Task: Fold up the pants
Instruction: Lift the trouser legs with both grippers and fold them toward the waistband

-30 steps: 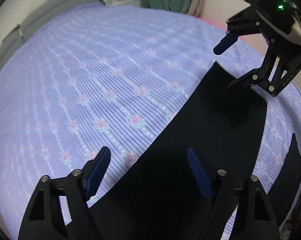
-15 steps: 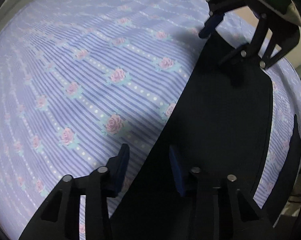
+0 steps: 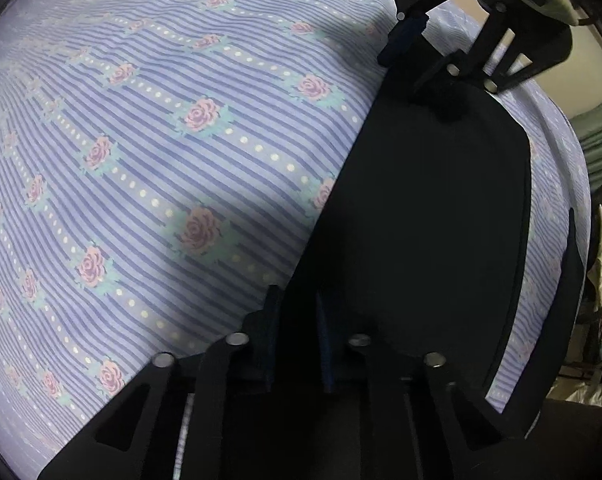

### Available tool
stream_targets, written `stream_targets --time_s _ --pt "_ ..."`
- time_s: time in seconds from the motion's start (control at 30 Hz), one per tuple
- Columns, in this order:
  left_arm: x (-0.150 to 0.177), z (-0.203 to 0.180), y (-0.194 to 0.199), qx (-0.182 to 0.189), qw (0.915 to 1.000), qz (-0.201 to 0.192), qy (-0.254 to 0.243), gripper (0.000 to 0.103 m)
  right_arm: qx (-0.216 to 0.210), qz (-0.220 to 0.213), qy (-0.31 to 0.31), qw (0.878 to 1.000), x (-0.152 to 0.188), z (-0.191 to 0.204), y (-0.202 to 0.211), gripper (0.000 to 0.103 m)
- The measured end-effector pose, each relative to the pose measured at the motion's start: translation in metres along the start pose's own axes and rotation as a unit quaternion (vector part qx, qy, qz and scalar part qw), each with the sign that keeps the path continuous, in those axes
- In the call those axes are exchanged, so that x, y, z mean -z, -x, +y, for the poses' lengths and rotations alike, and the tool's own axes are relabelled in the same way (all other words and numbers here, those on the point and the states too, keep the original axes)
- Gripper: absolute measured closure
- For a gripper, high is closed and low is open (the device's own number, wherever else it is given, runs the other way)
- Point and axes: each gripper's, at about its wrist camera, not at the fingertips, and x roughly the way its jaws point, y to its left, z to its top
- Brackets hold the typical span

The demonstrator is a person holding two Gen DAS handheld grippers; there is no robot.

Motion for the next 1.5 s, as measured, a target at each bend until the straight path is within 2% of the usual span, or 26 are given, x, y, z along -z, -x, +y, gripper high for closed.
stream_targets --time_s 0.03,0.07,0.1,0.2,0.4,0.5,0.73,0.8,0.93,1.1,1.17,1.33,1.5 --pt "0.001 0.000 0.000 0.002 1.0000 0.001 -0.001 0.095 0.004 0.002 0.005 1.000 0.001 0.001 0.000 0.073" --pt "0.003 0.000 0.000 0.006 1.0000 0.000 -0.001 0.097 0.008 0.004 0.009 1.000 0.001 0.002 -0.001 0.086" --pt "0.004 0.000 0.000 0.011 0.9999 -0.002 0.000 0.098 0.009 0.005 0.012 1.000 0.004 0.003 0.000 0.093" --pt "0.009 0.000 0.005 0.015 0.9999 -0.007 0.005 0.098 0.007 -0.002 0.022 1.000 0.009 0.011 0.003 0.098" --pt "0.015 -0.011 0.020 0.001 0.9998 -0.020 0.005 0.099 0.034 -0.024 0.027 0.999 0.035 0.032 0.018 0.099" --pt "0.020 -0.021 0.041 0.001 0.9996 -0.027 -0.001 0.099 0.044 -0.032 0.028 0.998 0.042 0.042 0.029 0.099" --pt "0.033 -0.048 0.077 -0.018 0.9988 -0.040 -0.023 0.099 0.063 -0.044 0.027 0.997 0.069 0.089 0.069 0.099" --pt "0.039 -0.063 0.085 -0.026 0.9983 -0.046 -0.024 0.099 0.070 -0.047 0.027 0.996 0.076 0.103 0.076 0.099" --pt "0.061 -0.090 0.114 -0.038 0.9967 -0.066 -0.027 0.099 0.081 -0.056 0.026 0.995 0.070 0.106 0.092 0.099" --pt "0.090 -0.141 0.140 -0.084 0.9909 -0.090 -0.053 0.099 0.101 -0.071 0.025 0.992 0.098 0.148 0.123 0.099" --pt "0.103 -0.158 0.146 -0.087 0.9900 -0.102 -0.045 0.099 0.111 -0.078 0.027 0.990 0.109 0.169 0.130 0.099" --pt "0.137 -0.203 0.150 -0.104 0.9862 -0.123 -0.039 0.099 0.137 -0.099 0.013 0.985 0.141 0.221 0.141 0.099" --pt "0.168 -0.253 0.144 -0.122 0.9809 -0.149 -0.027 0.099 0.172 -0.095 0.015 0.980 0.171 0.273 0.142 0.099"
